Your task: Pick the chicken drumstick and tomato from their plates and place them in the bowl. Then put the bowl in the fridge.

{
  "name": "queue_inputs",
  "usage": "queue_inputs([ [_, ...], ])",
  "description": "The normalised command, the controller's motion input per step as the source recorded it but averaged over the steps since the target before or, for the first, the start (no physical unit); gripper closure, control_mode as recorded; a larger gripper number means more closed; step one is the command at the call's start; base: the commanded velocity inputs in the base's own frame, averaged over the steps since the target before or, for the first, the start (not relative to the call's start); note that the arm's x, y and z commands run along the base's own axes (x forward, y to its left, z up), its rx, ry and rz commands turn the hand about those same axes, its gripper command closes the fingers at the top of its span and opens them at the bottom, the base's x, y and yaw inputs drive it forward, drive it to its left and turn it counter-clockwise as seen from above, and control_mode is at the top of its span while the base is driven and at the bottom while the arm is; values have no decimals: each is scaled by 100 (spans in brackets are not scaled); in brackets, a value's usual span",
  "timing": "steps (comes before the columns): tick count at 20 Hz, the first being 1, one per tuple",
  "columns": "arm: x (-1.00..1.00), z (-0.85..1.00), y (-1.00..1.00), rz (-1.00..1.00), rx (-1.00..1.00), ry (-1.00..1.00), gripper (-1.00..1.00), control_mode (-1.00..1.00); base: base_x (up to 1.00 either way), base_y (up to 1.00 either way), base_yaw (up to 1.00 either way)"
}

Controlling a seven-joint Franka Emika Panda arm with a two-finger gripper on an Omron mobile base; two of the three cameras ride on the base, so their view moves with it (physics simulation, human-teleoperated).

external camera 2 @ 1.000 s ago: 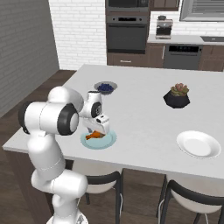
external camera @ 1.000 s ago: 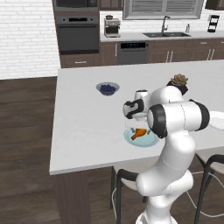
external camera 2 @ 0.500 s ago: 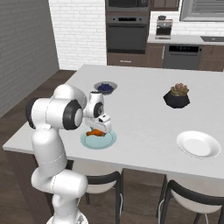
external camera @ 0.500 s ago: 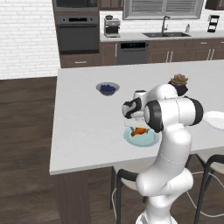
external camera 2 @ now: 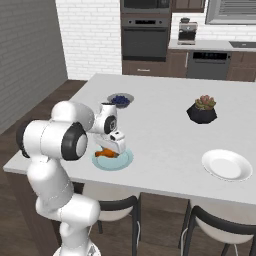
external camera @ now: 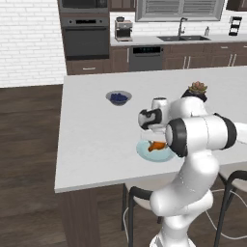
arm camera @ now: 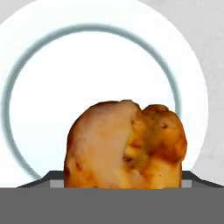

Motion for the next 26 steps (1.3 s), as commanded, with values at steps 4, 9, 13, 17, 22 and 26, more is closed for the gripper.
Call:
queue_inputs([
  [4, -85, 71, 11, 0, 1, -5, 100, -100, 0, 0, 0],
  [9, -53, 88, 18, 2, 0, -1, 100, -100, 0, 0, 0],
  [13, -77, 58, 9, 0, 0, -8, 100, -100, 0, 0, 0],
  [17, -49, 12, 10, 0, 0, -10, 100, 100, -47, 0, 0],
  [22, 0, 0, 0, 0, 0, 0, 100, 100, -50, -69, -5],
  [26, 0, 0, 0, 0, 0, 0, 100, 100, 1, -100, -1],
])
